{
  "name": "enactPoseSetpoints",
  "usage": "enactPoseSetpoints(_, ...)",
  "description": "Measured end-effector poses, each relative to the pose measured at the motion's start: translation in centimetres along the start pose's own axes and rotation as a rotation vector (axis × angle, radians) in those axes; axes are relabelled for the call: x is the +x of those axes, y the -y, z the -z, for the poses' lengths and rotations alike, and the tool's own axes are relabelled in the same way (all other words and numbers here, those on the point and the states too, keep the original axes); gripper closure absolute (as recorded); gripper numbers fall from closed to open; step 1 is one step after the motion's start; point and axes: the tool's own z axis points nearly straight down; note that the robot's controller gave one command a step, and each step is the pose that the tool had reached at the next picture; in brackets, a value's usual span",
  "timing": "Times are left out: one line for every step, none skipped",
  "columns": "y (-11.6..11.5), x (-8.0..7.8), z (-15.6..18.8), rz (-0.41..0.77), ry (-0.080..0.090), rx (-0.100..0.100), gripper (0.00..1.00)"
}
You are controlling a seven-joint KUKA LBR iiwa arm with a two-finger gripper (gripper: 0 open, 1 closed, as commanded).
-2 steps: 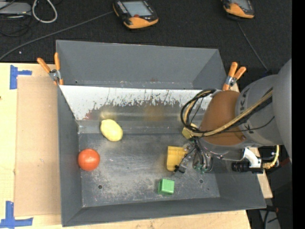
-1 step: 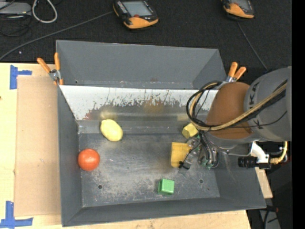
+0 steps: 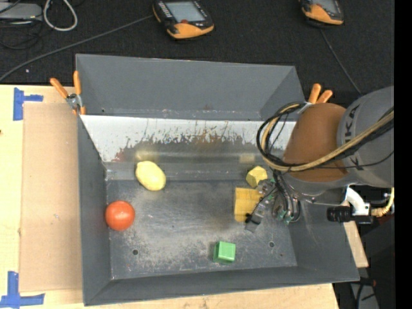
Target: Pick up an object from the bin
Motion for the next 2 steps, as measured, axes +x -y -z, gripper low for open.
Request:
enactPoseSetpoints(-0.02, -0.05, 2.04, 0.001, 0.002, -0.001, 1.0)
enactPoseSetpoints(-0.03, -0.09, 2.94, 0.003, 0.003, -0.002, 1.0)
